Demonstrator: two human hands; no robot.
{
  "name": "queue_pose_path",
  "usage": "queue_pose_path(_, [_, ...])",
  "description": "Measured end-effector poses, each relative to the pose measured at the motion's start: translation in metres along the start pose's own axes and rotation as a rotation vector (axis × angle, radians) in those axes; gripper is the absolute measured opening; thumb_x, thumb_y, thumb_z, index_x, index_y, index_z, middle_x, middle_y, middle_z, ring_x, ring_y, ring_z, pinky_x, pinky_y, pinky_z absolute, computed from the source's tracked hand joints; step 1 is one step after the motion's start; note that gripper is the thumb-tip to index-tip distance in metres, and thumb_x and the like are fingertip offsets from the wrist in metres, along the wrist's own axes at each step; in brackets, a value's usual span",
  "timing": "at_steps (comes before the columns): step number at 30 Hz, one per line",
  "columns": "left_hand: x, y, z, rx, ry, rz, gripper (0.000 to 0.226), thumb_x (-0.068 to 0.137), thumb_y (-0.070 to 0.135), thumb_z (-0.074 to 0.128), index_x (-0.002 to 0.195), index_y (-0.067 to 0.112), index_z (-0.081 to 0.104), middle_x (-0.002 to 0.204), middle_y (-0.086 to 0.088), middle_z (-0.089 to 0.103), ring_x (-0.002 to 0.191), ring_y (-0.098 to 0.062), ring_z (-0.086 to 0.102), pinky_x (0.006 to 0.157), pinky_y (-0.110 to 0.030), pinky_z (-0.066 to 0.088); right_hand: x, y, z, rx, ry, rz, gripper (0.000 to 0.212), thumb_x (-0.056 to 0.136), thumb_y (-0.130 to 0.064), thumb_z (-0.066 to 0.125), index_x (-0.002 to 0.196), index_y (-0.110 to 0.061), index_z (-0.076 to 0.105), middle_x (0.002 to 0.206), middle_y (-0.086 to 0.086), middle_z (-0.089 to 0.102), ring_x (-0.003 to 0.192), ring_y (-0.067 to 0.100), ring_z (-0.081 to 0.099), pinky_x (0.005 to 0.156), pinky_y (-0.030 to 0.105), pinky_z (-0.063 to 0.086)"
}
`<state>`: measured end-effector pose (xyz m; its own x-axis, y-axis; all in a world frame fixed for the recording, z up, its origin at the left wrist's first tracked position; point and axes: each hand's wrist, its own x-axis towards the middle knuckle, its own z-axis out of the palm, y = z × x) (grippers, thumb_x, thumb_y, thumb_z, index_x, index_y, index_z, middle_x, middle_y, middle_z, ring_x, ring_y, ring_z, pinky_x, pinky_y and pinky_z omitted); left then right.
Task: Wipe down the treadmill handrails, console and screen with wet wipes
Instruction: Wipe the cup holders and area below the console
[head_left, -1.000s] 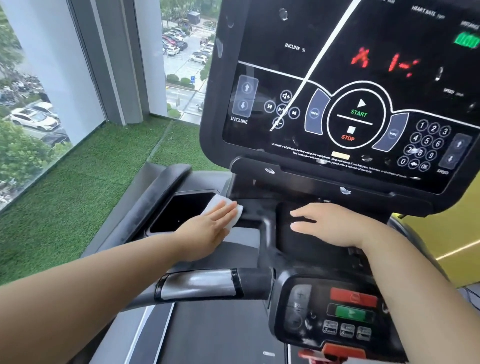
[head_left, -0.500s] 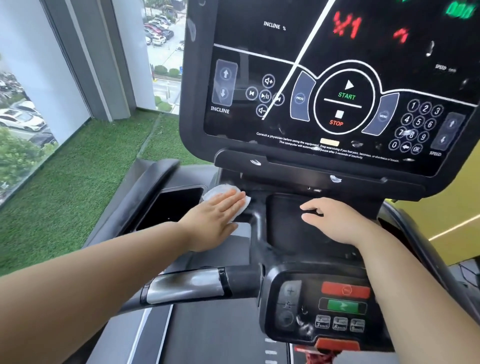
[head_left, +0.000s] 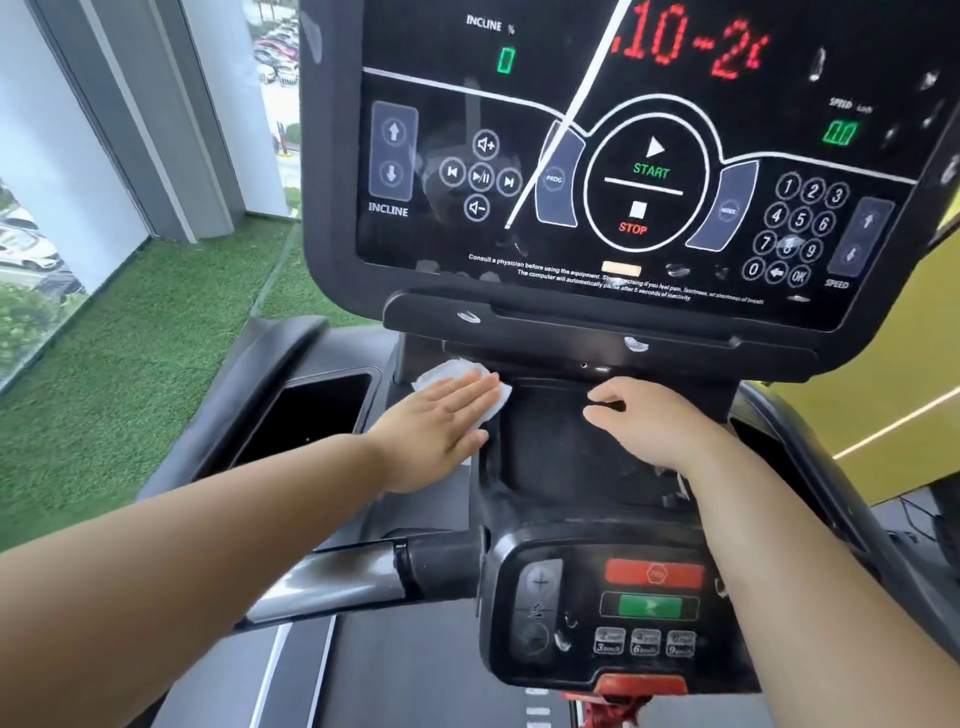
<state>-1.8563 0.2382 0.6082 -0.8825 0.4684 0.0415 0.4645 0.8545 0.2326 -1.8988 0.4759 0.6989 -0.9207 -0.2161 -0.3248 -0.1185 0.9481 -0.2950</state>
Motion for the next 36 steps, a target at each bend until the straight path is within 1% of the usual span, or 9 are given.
queue_pose_path(5, [-0.019, -0.017, -0.005, -0.055, -0.051, 0.050, 0.084, 0.071, 0.070, -0.029, 0.139, 0.024, -0.013, 0.148, 0.012, -0.015, 0.138, -0.006, -0.021, 0.110, -0.014, -0.017, -0.001, 0.002, -0.001, 0.035, 0.010, -0.014, 0.037, 0.096, -0.038, 0.048, 0.131, -0.025, 0.052, 0.138, -0.008, 0.050, 0.123, 0.015, 0.048, 0.100, 0.030, 0.038])
queue_pose_path(10, [-0.004, 0.004, -0.007, -0.016, -0.070, -0.056, 0.099, 0.066, 0.073, -0.029, 0.147, 0.019, -0.008, 0.151, 0.009, -0.015, 0.141, -0.007, -0.018, 0.108, -0.014, -0.020, -0.004, -0.002, -0.001, 0.040, -0.003, -0.034, 0.038, 0.095, -0.039, 0.046, 0.131, -0.027, 0.051, 0.139, -0.009, 0.049, 0.122, 0.015, 0.048, 0.097, 0.032, 0.042])
queue_pose_path(13, [0.010, 0.014, -0.007, -0.003, -0.060, -0.067, 0.088, 0.070, 0.059, -0.019, 0.148, 0.021, -0.006, 0.154, 0.009, -0.013, 0.143, -0.007, -0.014, 0.111, -0.017, -0.017, -0.006, -0.003, -0.001, 0.039, -0.017, -0.056, 0.039, 0.096, -0.040, 0.046, 0.132, -0.026, 0.050, 0.139, -0.009, 0.048, 0.121, 0.015, 0.048, 0.093, 0.031, 0.045])
queue_pose_path(22, [-0.007, 0.007, -0.008, -0.056, -0.073, -0.146, 0.104, 0.060, 0.079, -0.032, 0.143, 0.019, -0.011, 0.146, 0.013, -0.017, 0.140, -0.004, -0.015, 0.104, -0.009, -0.021, -0.002, -0.004, 0.004, 0.012, -0.035, -0.143, 0.039, 0.095, -0.042, 0.046, 0.131, -0.028, 0.050, 0.136, -0.008, 0.050, 0.125, 0.016, 0.046, 0.104, 0.038, 0.038])
queue_pose_path(27, [0.016, 0.032, -0.013, -0.037, -0.103, -0.164, 0.052, 0.103, 0.038, 0.012, 0.150, 0.019, -0.001, 0.157, 0.008, -0.009, 0.143, -0.005, -0.012, 0.108, -0.013, -0.017, -0.003, -0.004, 0.005, 0.002, -0.041, -0.164, 0.039, 0.094, -0.043, 0.047, 0.130, -0.028, 0.050, 0.134, -0.007, 0.051, 0.123, 0.016, 0.046, 0.103, 0.038, 0.039])
queue_pose_path(29, [0.004, 0.024, -0.014, -0.050, -0.140, -0.150, 0.061, 0.097, 0.054, 0.004, 0.148, 0.021, -0.005, 0.153, 0.012, -0.013, 0.140, -0.001, -0.016, 0.106, -0.010, -0.019, -0.003, -0.001, 0.005, 0.015, -0.042, -0.163, 0.039, 0.094, -0.043, 0.047, 0.130, -0.027, 0.051, 0.134, -0.008, 0.051, 0.123, 0.016, 0.047, 0.102, 0.037, 0.039])
queue_pose_path(31, [-0.015, 0.016, -0.013, -0.085, -0.136, -0.179, 0.096, 0.067, 0.080, -0.021, 0.144, 0.022, -0.011, 0.146, 0.016, -0.020, 0.135, 0.003, -0.021, 0.101, -0.005, -0.023, -0.003, 0.000, 0.005, 0.010, -0.046, -0.161, 0.039, 0.094, -0.042, 0.046, 0.130, -0.027, 0.051, 0.135, -0.007, 0.051, 0.124, 0.017, 0.046, 0.102, 0.038, 0.039])
queue_pose_path(33, [-0.027, 0.010, -0.013, -0.119, -0.159, -0.238, 0.111, 0.049, 0.085, -0.032, 0.139, 0.024, -0.014, 0.143, 0.017, -0.021, 0.133, 0.003, -0.023, 0.099, -0.004, -0.023, -0.003, 0.000, 0.004, -0.008, -0.056, -0.157, 0.041, 0.095, -0.043, 0.046, 0.132, -0.026, 0.050, 0.139, -0.005, 0.047, 0.126, 0.019, 0.044, 0.103, 0.038, 0.039])
queue_pose_path(36, [-0.017, 0.013, -0.009, -0.082, -0.130, -0.254, 0.117, 0.051, 0.084, -0.032, 0.148, 0.022, -0.008, 0.147, 0.014, -0.020, 0.138, -0.001, -0.019, 0.104, -0.011, -0.021, -0.004, -0.002, 0.004, -0.019, -0.082, -0.137, 0.043, 0.096, -0.043, 0.045, 0.135, -0.026, 0.047, 0.142, -0.002, 0.042, 0.129, 0.021, 0.041, 0.103, 0.038, 0.038])
